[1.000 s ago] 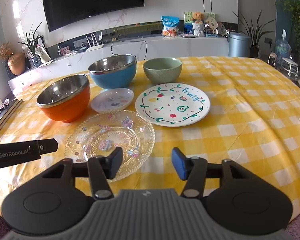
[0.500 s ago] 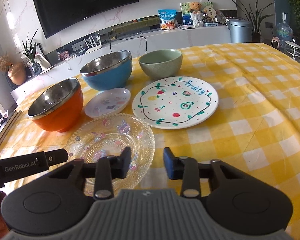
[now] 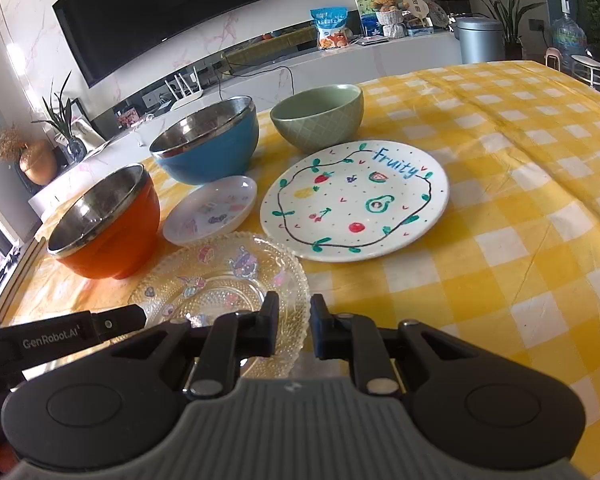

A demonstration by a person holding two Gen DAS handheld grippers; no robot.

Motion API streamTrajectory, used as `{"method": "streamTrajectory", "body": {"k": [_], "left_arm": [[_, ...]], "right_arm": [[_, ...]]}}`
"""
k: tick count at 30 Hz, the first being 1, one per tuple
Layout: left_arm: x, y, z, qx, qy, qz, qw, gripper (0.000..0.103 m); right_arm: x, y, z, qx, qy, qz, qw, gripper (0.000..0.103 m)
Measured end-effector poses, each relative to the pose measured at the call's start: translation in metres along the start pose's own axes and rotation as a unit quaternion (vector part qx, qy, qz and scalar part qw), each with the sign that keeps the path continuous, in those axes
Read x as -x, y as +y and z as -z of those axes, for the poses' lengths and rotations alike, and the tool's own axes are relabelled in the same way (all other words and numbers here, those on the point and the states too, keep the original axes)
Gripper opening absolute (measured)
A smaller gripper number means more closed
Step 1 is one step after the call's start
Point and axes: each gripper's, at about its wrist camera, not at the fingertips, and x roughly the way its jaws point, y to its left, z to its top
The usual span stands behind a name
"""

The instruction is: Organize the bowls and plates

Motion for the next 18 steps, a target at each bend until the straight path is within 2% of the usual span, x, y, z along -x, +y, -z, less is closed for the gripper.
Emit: {"method": "streamTrajectory", "body": {"k": [9, 14, 18], "left_arm": [[0.007, 0.003, 0.002, 0.012, 0.003, -0.006, 0.9999, 0.017], [0.027, 0.012, 0.006, 0.014, -0.002, -0.016, 0.9998, 0.017], [0.046, 0.031, 0.007, 0.039, -0.007, -0.020, 0.9990, 0.017]], "right_arm": [[0.002, 0.003, -0.001, -0.001, 0.001, 0.000, 1.000, 0.011], [0.012, 0.016, 0.002, 0.012, 0.003, -0.010, 1.000, 0.011], [0.019, 0.031, 0.007, 0.015, 0.010, -0.028, 0.999, 0.010]]}}
